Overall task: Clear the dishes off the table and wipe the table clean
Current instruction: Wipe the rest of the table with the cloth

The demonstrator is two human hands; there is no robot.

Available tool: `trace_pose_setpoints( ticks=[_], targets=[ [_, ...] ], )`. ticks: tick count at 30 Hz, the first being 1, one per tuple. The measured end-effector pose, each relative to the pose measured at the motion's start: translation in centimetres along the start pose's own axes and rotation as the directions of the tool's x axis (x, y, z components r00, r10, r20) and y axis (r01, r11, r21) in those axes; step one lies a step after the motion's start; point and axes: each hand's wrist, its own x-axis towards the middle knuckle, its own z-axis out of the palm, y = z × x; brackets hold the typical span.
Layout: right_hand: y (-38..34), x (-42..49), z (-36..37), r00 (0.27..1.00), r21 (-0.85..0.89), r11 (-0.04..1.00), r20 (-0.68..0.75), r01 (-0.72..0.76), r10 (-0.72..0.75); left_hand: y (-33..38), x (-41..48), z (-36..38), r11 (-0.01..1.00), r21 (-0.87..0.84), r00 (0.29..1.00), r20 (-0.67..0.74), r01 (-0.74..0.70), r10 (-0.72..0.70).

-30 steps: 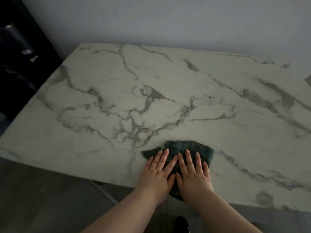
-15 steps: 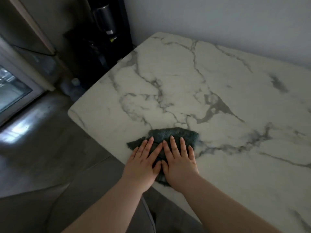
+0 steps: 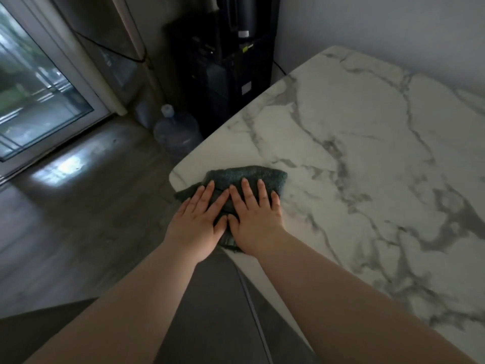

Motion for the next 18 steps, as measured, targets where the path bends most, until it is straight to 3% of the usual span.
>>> trace_pose_setpoints(
  ticks=[9,14,18],
  targets=[
    [-4.2,10.0,-2.3,1.0,-0.053,0.999,0.003,-0.007,0.007,-6.9,7.8,-2.8,0.995,0.011,0.991,0.086,0.101,-0.102],
    [-1.7,9.7,-3.1,0.997,-0.059,0.996,0.045,-0.065,0.067,-2.8,9.9,-3.2,0.991,0.034,0.981,0.142,0.128,-0.132],
    [4.4,2.7,-2.1,0.987,-0.024,0.987,0.026,-0.158,0.158,5.1,7.4,-2.0,0.998,0.05,0.992,0.122,-0.045,0.039]
  ],
)
